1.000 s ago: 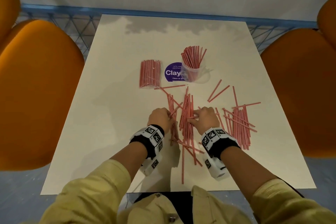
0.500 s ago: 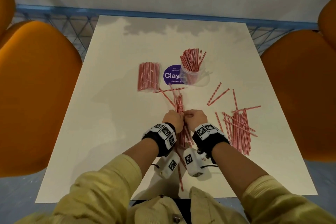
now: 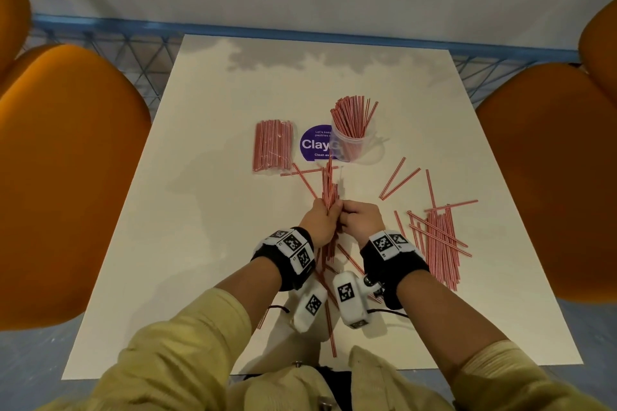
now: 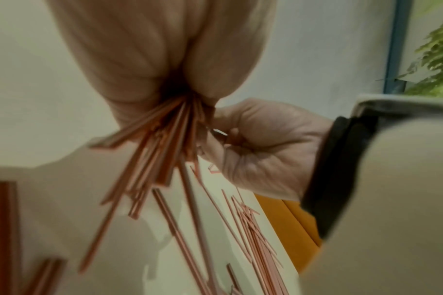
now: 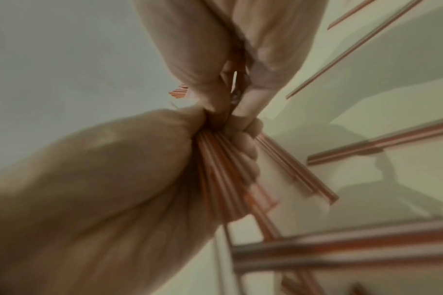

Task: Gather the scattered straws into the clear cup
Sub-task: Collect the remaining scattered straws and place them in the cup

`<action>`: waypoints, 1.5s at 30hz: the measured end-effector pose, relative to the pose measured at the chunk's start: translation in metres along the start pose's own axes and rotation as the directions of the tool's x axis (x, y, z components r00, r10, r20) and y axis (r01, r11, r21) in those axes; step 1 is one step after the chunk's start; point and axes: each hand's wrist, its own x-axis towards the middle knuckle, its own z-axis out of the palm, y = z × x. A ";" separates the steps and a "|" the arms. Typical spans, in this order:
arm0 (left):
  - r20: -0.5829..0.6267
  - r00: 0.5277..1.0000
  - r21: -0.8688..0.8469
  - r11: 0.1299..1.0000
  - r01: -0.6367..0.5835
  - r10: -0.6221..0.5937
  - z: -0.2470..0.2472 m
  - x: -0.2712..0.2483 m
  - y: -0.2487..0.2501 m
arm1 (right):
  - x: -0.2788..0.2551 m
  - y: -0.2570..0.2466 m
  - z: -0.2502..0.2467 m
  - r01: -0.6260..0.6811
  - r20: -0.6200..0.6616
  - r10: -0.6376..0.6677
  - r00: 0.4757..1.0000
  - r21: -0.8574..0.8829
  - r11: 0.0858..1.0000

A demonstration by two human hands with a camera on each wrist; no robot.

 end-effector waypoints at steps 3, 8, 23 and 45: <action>-0.011 0.998 0.000 0.998 -0.055 0.055 -0.004 -0.002 -0.002 | -0.001 -0.007 -0.010 0.028 0.016 -0.027 1.000 -0.061 0.998; 0.049 0.991 0.067 0.990 -0.125 0.122 -0.007 -0.004 -0.005 | 0.005 -0.043 -0.012 0.000 0.034 -0.008 0.999 0.226 0.974; 0.077 0.966 -0.042 0.969 -0.243 0.245 -0.013 -0.008 0.002 | 0.011 -0.060 0.014 0.187 0.068 -0.189 0.980 0.033 0.982; -0.412 0.911 -0.729 0.602 -0.326 -0.005 -0.054 -0.010 0.021 | -0.031 -0.037 0.030 0.062 0.373 -0.100 0.922 0.113 0.992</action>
